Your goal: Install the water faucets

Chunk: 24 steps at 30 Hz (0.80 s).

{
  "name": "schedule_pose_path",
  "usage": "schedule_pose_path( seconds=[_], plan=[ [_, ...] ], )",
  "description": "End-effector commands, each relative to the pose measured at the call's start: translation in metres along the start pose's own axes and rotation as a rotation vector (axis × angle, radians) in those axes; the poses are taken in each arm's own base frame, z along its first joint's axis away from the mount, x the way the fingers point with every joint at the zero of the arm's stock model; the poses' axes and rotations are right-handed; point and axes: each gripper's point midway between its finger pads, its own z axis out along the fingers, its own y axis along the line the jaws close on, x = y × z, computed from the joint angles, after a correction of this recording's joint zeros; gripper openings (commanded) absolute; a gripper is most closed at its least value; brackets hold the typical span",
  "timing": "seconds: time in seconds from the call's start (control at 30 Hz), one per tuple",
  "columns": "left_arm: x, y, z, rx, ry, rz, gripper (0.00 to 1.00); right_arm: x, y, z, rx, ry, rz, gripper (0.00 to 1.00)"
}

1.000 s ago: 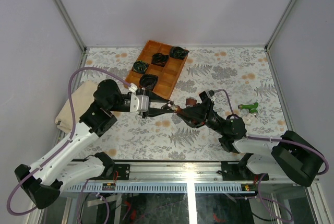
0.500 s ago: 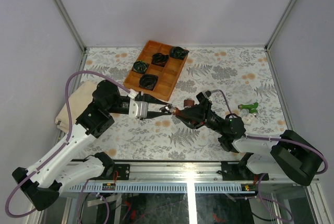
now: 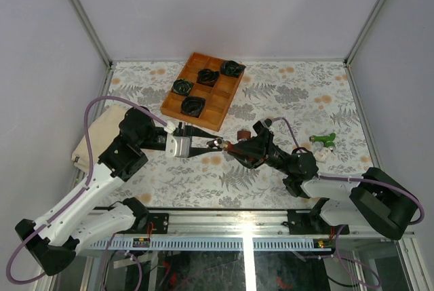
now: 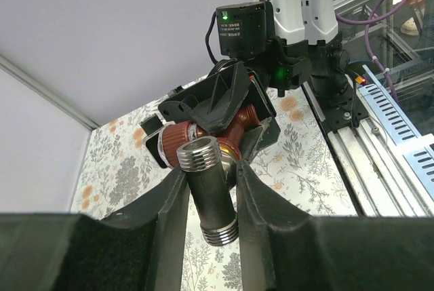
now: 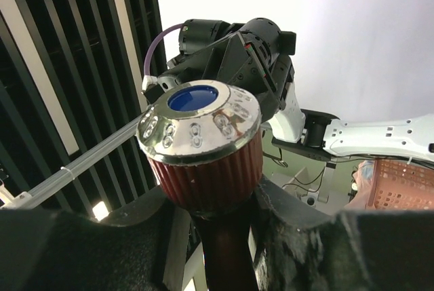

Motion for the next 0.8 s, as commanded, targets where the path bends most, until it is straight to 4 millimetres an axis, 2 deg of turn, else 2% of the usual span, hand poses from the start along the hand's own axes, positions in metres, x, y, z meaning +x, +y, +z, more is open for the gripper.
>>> schedule_pose_path(
  seconds=[0.0,0.13,0.37,0.53,0.77],
  plan=[
    [0.006,-0.003,0.01,0.064,-0.008,0.096,0.01,0.017,0.052,0.013,-0.119,0.089,0.304,0.0],
    [0.001,-0.005,0.009,0.083,-0.013,0.101,0.08,0.014,0.047,0.011,-0.116,0.067,0.29,0.0],
    [-0.004,0.0,0.008,0.027,-0.028,0.035,0.26,0.014,0.038,0.022,-0.086,0.064,0.111,0.0],
    [-0.009,-0.001,0.004,-0.016,-0.055,0.003,0.27,0.007,0.035,0.019,-0.098,0.015,0.068,0.0],
    [-0.005,-0.003,0.004,-0.031,-0.055,-0.077,0.27,0.005,0.034,0.02,-0.102,0.0,0.029,0.0]
  ],
)
